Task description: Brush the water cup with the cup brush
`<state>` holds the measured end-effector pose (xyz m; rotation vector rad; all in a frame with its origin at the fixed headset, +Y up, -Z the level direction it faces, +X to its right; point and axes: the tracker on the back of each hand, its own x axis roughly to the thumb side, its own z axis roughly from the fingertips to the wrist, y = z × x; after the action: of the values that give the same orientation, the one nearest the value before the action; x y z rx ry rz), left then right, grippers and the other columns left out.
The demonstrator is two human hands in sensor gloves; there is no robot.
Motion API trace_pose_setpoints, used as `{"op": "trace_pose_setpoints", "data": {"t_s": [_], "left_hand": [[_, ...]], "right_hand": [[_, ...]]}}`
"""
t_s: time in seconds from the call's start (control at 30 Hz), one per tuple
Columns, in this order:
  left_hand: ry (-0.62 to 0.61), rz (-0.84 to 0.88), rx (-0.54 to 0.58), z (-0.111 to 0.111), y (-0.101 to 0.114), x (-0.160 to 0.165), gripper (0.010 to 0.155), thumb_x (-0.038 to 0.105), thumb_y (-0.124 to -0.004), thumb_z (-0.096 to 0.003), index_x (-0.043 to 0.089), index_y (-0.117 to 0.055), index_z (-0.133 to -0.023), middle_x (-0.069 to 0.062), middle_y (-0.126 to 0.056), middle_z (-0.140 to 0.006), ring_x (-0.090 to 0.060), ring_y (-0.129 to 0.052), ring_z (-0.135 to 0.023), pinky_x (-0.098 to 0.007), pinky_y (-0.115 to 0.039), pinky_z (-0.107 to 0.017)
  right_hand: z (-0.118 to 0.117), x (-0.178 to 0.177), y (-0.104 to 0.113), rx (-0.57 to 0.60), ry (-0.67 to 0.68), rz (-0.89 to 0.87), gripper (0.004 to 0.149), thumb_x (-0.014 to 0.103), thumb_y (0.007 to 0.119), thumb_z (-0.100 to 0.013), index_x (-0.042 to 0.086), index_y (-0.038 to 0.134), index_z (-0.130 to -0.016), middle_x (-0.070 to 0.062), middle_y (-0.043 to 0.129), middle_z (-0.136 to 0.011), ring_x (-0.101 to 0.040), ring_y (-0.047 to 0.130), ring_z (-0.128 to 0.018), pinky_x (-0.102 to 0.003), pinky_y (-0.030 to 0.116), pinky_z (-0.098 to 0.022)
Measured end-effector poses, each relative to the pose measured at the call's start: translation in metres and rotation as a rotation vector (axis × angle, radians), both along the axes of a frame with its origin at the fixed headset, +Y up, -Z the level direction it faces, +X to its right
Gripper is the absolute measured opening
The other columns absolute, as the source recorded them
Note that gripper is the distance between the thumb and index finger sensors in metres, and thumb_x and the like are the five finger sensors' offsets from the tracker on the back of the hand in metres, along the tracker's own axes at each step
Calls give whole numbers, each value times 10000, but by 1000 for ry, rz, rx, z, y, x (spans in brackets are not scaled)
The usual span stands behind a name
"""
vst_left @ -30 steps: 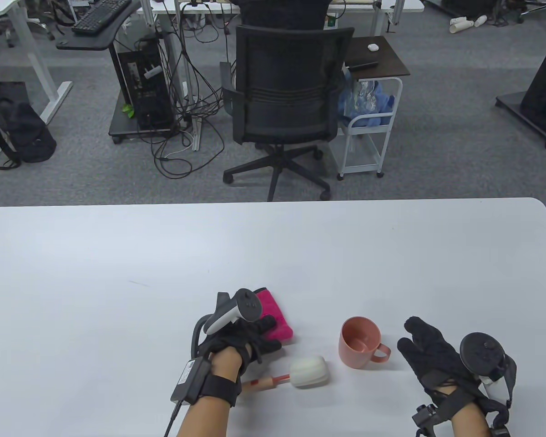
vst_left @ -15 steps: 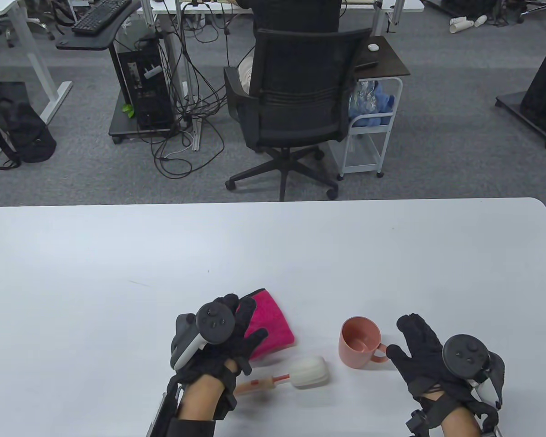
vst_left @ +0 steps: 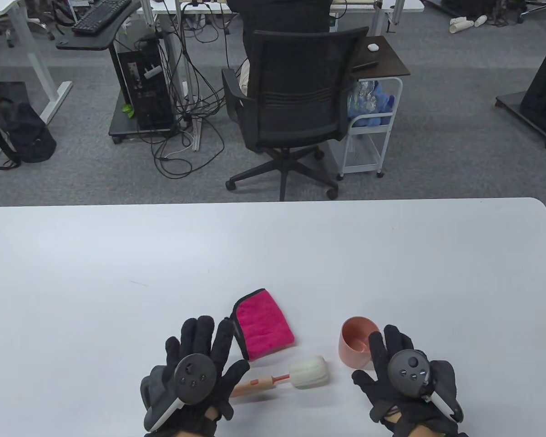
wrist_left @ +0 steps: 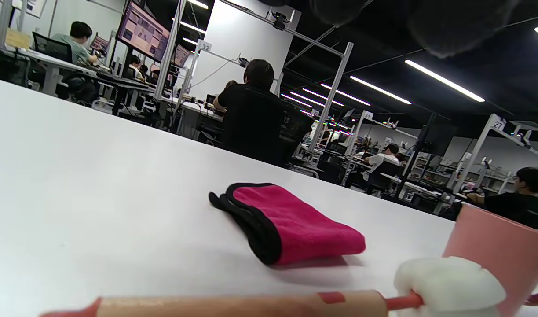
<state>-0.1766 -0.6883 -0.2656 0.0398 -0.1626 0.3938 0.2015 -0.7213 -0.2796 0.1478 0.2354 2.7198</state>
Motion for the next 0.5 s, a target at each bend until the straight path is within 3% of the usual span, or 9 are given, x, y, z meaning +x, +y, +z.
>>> {"op": "trace_pose_setpoints", "data": {"t_s": [0.13,0.27,0.5], "left_hand": [[-26,102,-92,-1,-12,4,760,622,-661,-462,360,-344,-1100,-40,-216,-1155,-384,-160,-1094,-684,-189,-722],[8,24,-134,-7,-22,-1,761,625,-656,-459,355,-343,-1097,-40,-218,-1151,-386,-165,-1091,-683,-199,-718],[44,72,-141,-9,-24,-11,758,615,-662,-460,342,-356,-1097,-49,-223,-1148,-392,-166,-1087,-687,-198,-714]], "right_hand": [[1,-10,-5,7,39,41,829,583,669,-501,285,177,-1099,-126,-12,-1148,-453,76,-1087,-667,132,-743],[0,-11,-5,9,38,40,828,580,667,-504,281,177,-1101,-129,-5,-1150,-453,77,-1088,-668,131,-744],[0,-12,-6,24,45,18,823,577,672,-501,281,194,-1101,-129,26,-1157,-454,95,-1089,-667,144,-746]]}}
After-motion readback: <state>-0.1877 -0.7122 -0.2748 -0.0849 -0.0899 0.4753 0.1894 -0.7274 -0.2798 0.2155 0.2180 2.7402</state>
